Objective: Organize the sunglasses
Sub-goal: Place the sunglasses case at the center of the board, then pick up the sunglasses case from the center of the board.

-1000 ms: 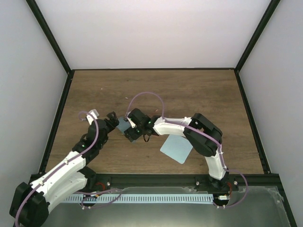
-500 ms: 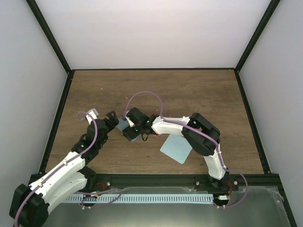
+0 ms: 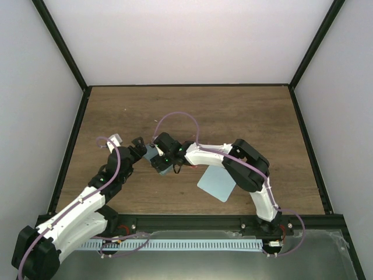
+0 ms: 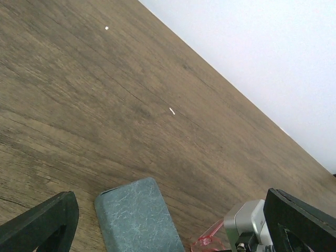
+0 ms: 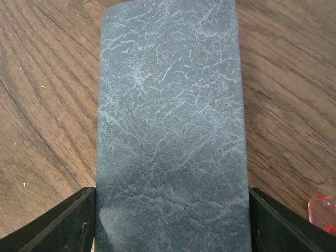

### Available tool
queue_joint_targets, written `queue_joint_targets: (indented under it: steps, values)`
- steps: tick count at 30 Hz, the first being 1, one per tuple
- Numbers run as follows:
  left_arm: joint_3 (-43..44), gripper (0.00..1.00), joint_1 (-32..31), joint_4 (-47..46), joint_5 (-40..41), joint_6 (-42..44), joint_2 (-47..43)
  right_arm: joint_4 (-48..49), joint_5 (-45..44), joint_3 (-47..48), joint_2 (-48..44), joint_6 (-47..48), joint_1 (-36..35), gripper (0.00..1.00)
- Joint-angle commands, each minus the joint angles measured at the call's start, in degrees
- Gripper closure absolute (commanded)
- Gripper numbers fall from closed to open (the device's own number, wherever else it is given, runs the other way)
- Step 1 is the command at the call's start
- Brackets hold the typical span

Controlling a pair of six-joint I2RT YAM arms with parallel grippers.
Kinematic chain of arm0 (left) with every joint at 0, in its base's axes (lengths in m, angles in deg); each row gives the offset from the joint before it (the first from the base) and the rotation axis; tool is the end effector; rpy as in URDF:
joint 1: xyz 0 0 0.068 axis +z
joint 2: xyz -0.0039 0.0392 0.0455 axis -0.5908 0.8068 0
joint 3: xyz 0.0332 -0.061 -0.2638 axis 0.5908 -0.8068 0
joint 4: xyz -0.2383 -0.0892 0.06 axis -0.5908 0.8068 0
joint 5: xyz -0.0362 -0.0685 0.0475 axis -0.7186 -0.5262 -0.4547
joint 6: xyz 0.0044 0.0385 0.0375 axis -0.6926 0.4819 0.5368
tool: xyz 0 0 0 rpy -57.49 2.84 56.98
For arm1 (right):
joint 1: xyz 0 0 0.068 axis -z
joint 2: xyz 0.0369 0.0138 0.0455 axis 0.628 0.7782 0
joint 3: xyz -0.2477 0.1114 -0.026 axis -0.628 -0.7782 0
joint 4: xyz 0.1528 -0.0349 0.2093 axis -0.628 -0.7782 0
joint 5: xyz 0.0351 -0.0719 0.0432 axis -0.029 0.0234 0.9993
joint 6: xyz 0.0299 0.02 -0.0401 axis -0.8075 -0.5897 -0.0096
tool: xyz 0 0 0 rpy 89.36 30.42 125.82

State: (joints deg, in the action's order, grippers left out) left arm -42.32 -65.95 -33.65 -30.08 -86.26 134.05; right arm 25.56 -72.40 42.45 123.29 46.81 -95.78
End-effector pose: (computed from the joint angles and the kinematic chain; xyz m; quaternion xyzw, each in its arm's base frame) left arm 0.1644 -0.0779 0.2129 -0.2518 0.7976 -0.2070 0.5075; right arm 0.2376 0.3671 0.1540 -0.3470 0.8827 0.2028 0.2433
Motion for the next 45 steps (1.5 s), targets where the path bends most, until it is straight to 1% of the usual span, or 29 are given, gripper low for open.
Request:
queue_joint_targets:
  steps: [1, 7, 11, 15, 17, 21, 26, 35, 39, 45]
  values:
    - [1.47, 0.01, -0.15, -0.29, -0.55, 0.8, 0.11, -0.93, -2.32, 2.62, 1.2, -0.81, -0.59, 0.3]
    - [1.69, 0.01, -0.22, -0.24, -0.8, 0.88, 0.29, -1.21, -2.16, 2.93, 1.85, -0.61, -0.6, 0.21]
    - [1.82, 0.01, -0.18, -0.11, -1.01, 0.89, 0.31, -1.52, -2.03, 3.36, 2.49, -0.59, -0.68, 0.21]
    - [1.91, 0.01, -0.15, 0.06, -0.87, 0.97, 0.5, -1.64, -1.67, 3.47, 2.42, -0.52, -0.69, 0.25]
    - [1.91, 0.01, -0.19, 0.06, -0.93, 0.96, 0.56, -1.69, -1.79, 3.42, 2.33, -0.55, -0.69, 0.25]
    - [1.97, 0.01, -0.16, 0.0, -0.87, 1.05, 0.72, -1.74, -1.93, 3.42, 2.4, -0.46, -0.69, 0.24]
    - [2.08, 0.01, -0.2, -0.11, -1.14, 1.12, 1.15, -1.61, -1.19, 3.4, 2.38, -0.11, -0.69, 0.18]
    - [3.13, 0.01, -0.16, -0.02, -2.55, 1.61, 3.81, -1.69, -0.35, 3.72, 2.99, -0.02, -0.84, 0.18]
    - [3.14, 0.01, -0.15, -0.02, -2.65, 1.69, 3.89, -1.62, -0.35, 3.55, 2.62, -0.04, -0.86, 0.23]
    - [3.2, 0.01, -0.2, -0.2, -2.83, 1.86, 4.06, -1.45, -0.12, 3.19, 1.79, 0.1, -0.9, 0.21]
